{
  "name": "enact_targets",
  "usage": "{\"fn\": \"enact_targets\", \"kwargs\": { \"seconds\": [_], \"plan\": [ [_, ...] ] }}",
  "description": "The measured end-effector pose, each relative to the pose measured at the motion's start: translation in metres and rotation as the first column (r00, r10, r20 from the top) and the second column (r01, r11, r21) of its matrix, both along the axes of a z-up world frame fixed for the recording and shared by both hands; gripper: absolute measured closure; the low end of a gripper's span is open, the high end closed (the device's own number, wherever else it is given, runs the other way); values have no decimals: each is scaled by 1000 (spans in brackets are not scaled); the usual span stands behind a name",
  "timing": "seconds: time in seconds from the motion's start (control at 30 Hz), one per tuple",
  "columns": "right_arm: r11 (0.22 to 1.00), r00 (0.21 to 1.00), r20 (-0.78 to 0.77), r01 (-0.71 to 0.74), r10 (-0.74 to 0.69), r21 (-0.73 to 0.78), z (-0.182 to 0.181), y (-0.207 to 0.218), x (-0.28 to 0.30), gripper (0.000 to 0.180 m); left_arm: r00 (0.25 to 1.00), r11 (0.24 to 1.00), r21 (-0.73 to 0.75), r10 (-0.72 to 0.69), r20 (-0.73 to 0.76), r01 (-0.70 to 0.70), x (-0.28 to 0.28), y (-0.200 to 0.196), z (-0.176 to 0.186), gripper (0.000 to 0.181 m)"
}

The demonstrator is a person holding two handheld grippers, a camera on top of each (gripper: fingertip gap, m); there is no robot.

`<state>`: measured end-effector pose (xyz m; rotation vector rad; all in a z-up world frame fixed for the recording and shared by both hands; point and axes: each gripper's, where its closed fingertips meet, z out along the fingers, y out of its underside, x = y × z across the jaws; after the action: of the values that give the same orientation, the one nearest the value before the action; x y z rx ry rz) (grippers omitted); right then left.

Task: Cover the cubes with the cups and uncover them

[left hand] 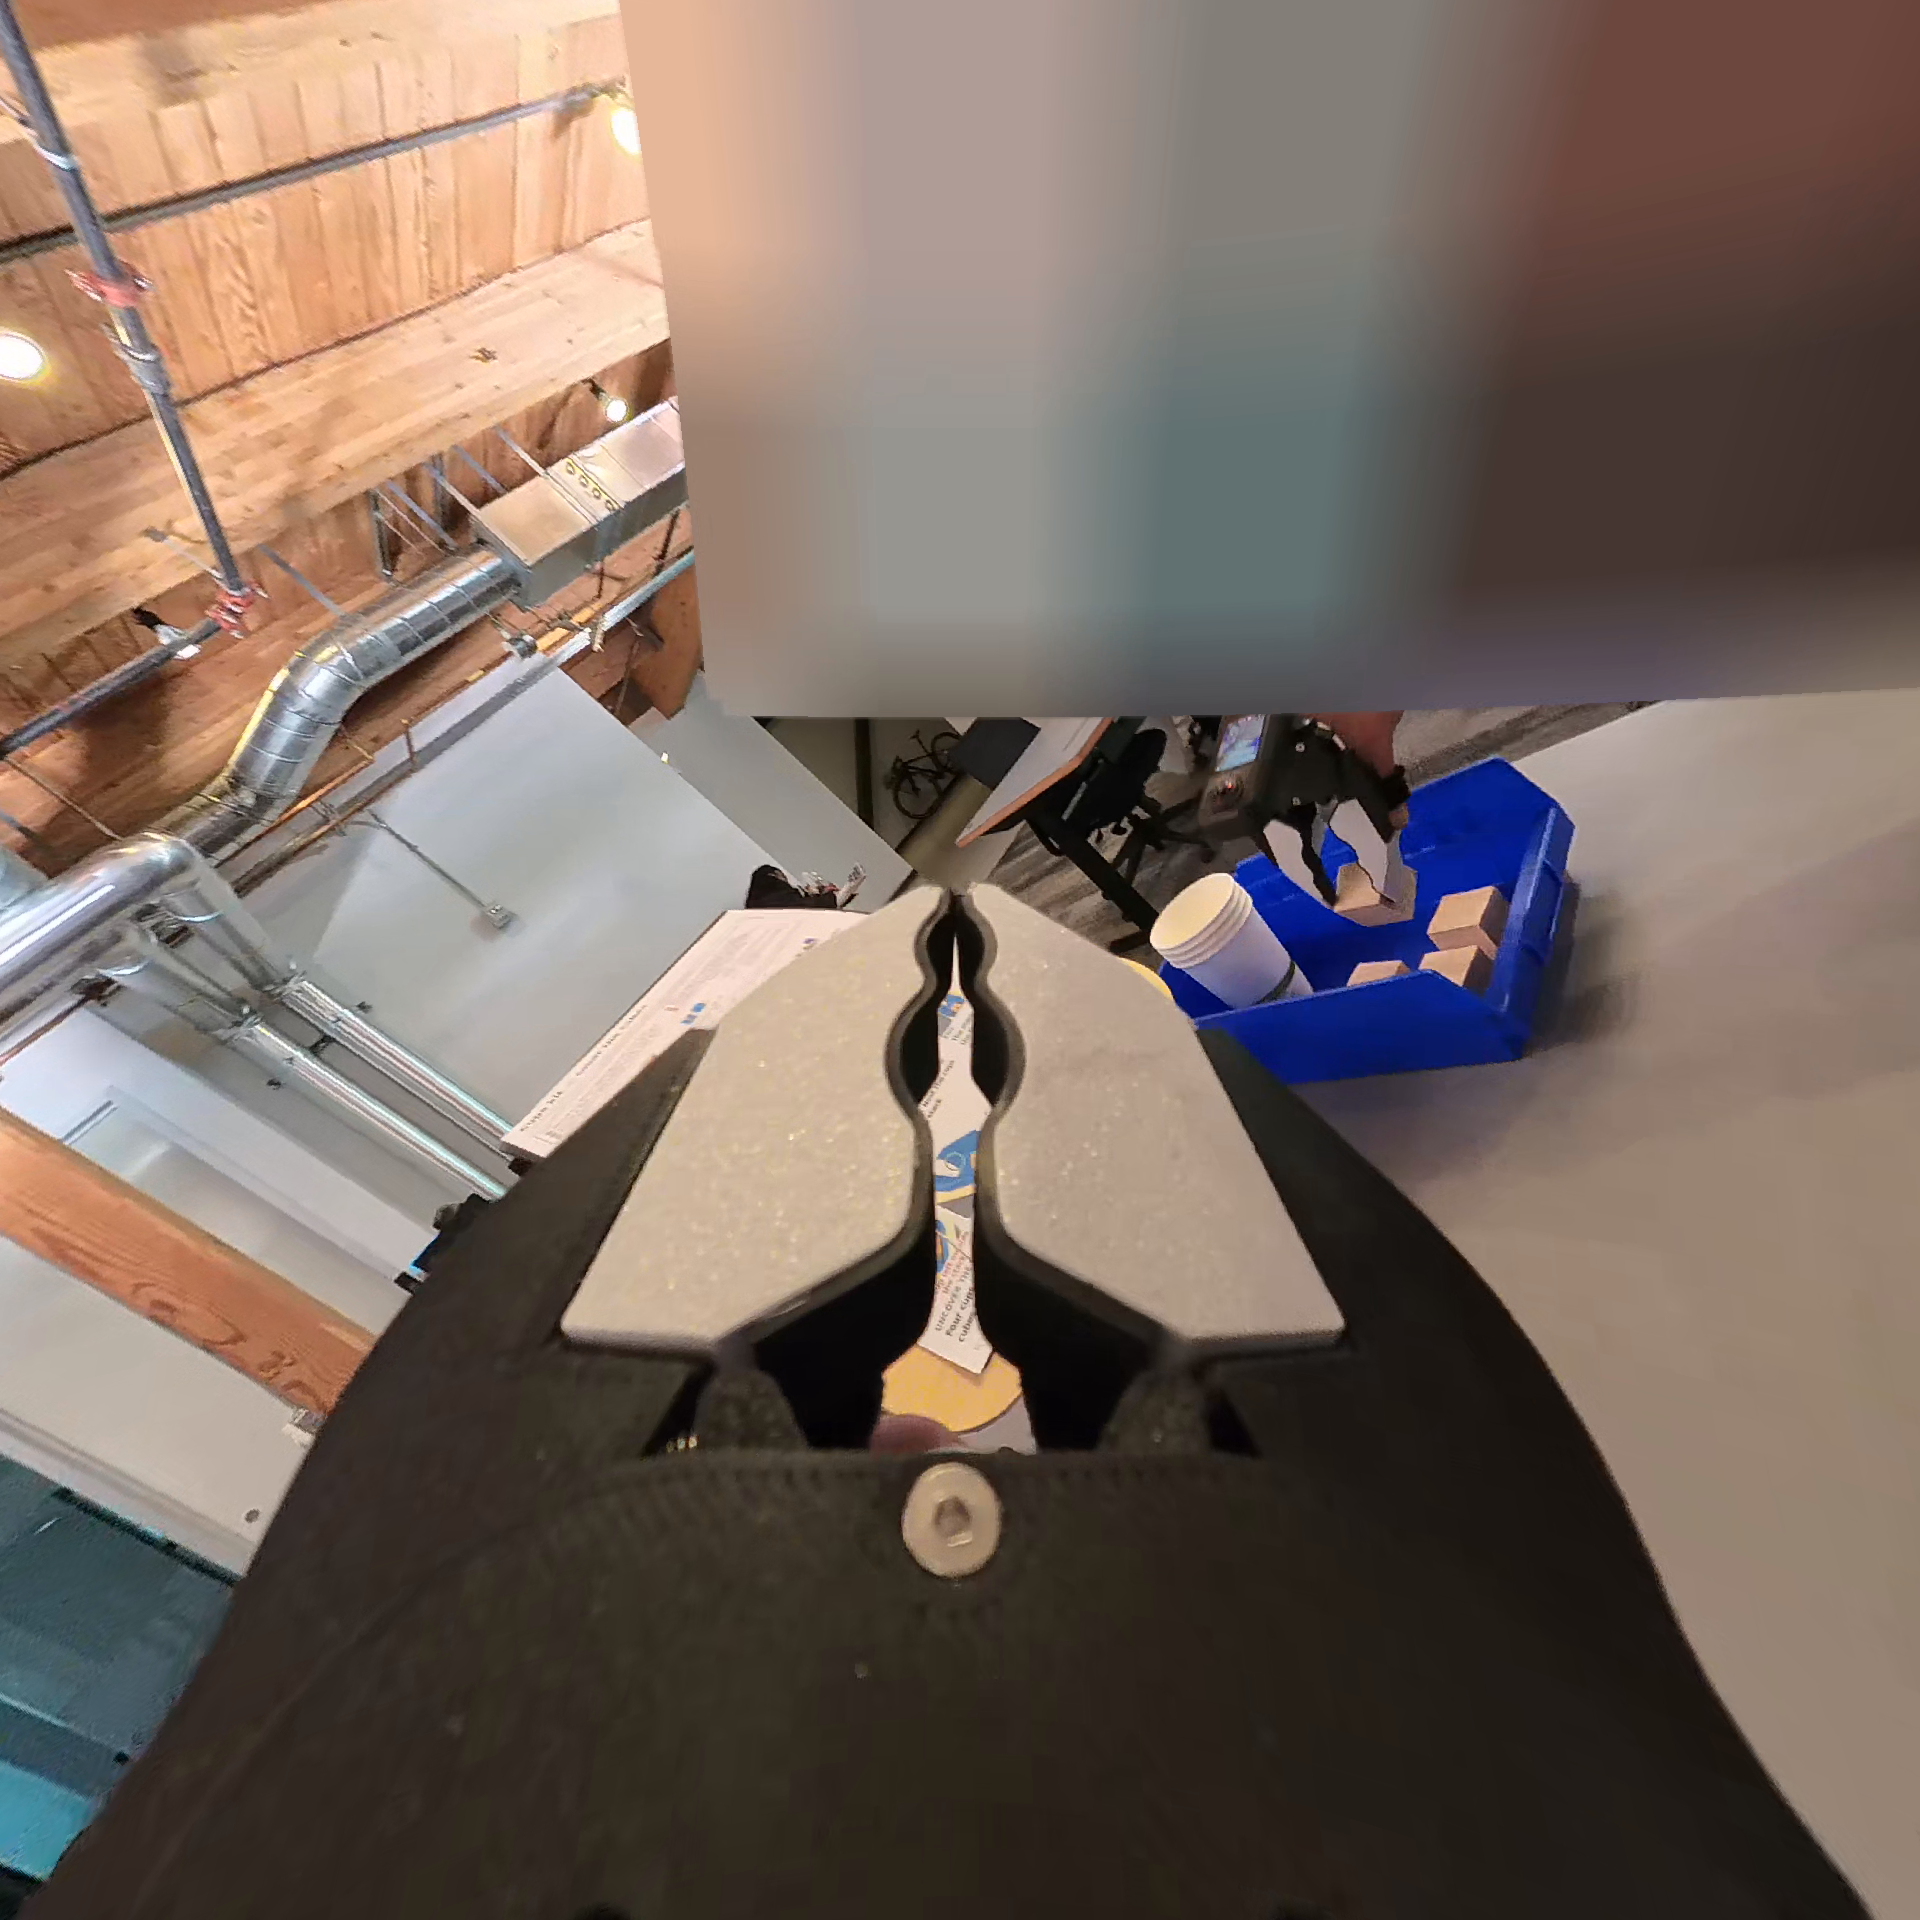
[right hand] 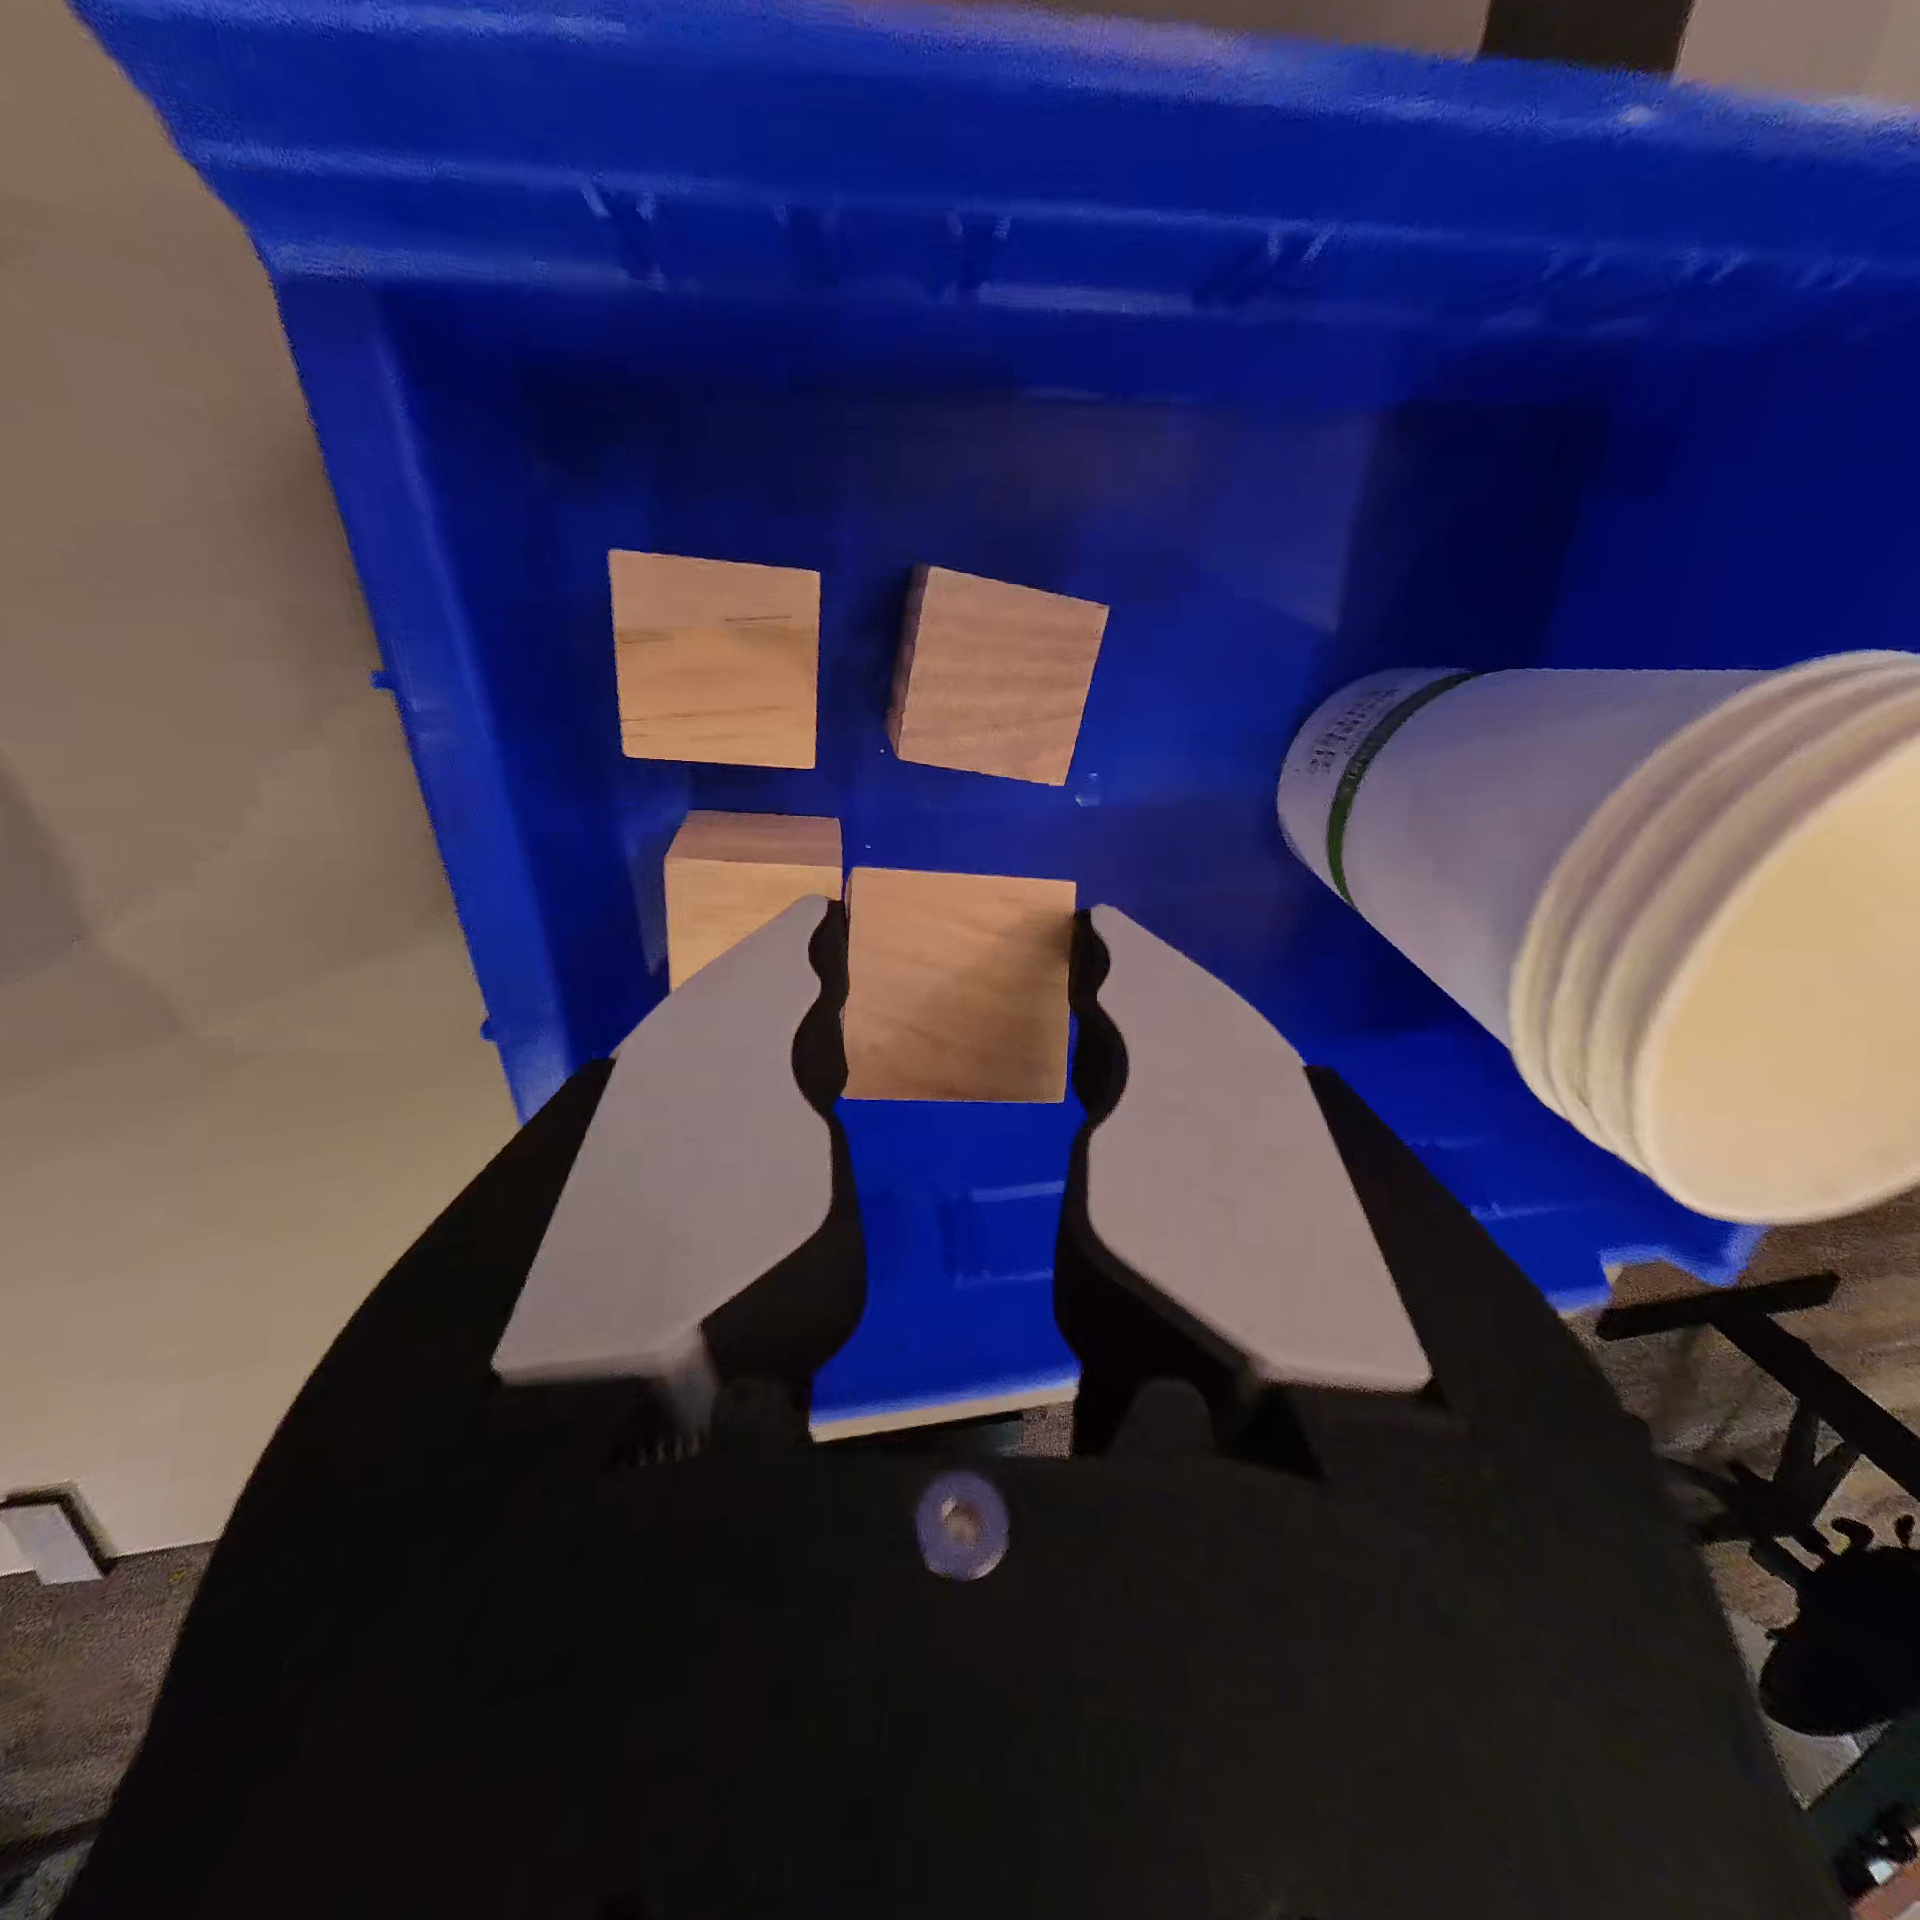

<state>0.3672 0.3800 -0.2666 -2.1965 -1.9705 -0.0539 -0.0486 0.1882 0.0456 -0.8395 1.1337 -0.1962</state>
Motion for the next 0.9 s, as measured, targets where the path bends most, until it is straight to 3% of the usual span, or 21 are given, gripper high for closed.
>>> {"fn": "enact_targets", "kwargs": {
  "seconds": [0.4,0.7,0.9],
  "plan": [
    [998,999,36,-8,11,-60,-51,20,0,138,1000,1000,-17,4,-13,-5,3,8,-4,181],
    [998,990,137,-19,28,-67,-52,17,13,138,1000,1000,-7,4,-7,-4,0,4,-2,181],
    [1000,982,190,-13,16,-18,-45,21,19,119,1000,1000,-7,2,-8,-2,1,4,-2,181]
  ]
}}
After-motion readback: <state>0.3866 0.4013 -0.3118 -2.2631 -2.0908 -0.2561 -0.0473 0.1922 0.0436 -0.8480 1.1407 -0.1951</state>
